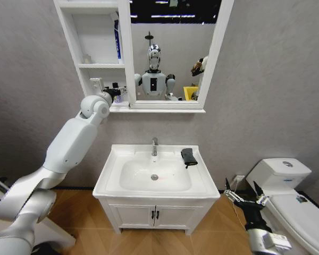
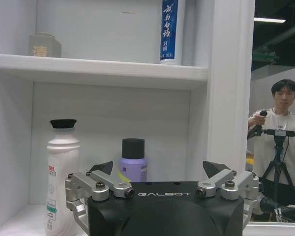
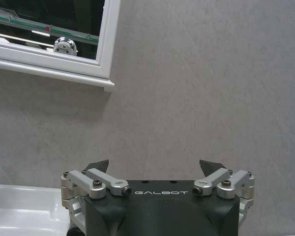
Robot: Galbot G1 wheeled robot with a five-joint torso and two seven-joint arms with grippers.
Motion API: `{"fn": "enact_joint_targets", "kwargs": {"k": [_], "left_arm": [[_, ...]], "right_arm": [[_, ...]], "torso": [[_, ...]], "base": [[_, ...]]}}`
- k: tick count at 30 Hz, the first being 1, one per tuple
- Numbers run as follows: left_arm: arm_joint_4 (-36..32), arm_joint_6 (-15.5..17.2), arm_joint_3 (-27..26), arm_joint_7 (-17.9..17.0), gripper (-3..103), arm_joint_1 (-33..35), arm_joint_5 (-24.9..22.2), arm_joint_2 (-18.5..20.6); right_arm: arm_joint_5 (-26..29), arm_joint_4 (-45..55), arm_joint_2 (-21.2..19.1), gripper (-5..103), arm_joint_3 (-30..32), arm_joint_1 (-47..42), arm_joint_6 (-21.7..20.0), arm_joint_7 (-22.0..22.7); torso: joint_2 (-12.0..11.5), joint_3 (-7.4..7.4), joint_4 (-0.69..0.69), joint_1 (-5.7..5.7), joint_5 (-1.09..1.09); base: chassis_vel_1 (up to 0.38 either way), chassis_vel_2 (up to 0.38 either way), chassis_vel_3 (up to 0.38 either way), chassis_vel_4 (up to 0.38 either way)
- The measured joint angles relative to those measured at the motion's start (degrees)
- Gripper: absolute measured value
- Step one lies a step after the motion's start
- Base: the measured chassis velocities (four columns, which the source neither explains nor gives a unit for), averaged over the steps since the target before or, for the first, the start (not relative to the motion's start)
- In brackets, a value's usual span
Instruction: Move facial cleanser and shampoo from washbasin to cabinet, then wipe washbasin with towel.
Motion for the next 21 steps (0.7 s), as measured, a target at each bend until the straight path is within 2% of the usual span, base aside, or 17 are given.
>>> {"fn": "enact_joint_targets", "kwargs": {"k": [5,11,21], "left_arm": [[-3.17,2.01,-1.32,-2.36,100,3.71,-0.47,1.87],[-2.34,2.96,-1.85,-3.38,100,5.05,0.55,2.68],[2.71,2.22,-2.02,-1.80,100,4.17,3.29,1.16]], "right_arm": [[-0.04,0.13,-0.05,100,0.09,0.05,-0.20,0.00],[-0.72,0.20,0.11,100,-0.62,0.49,-0.88,-0.01],[-0.95,0.27,-0.07,100,-0.54,0.54,-1.16,-0.06]], "torso": [[0.01,-0.01,0.01,-0.01,-0.01],[0.00,-0.01,0.01,-0.01,0.00],[0.00,0.00,0.00,-0.01,0.00]], "base": [[0.000,0.000,0.000,0.000],[0.000,0.000,0.000,0.000],[0.000,0.000,0.000,0.000]]}}
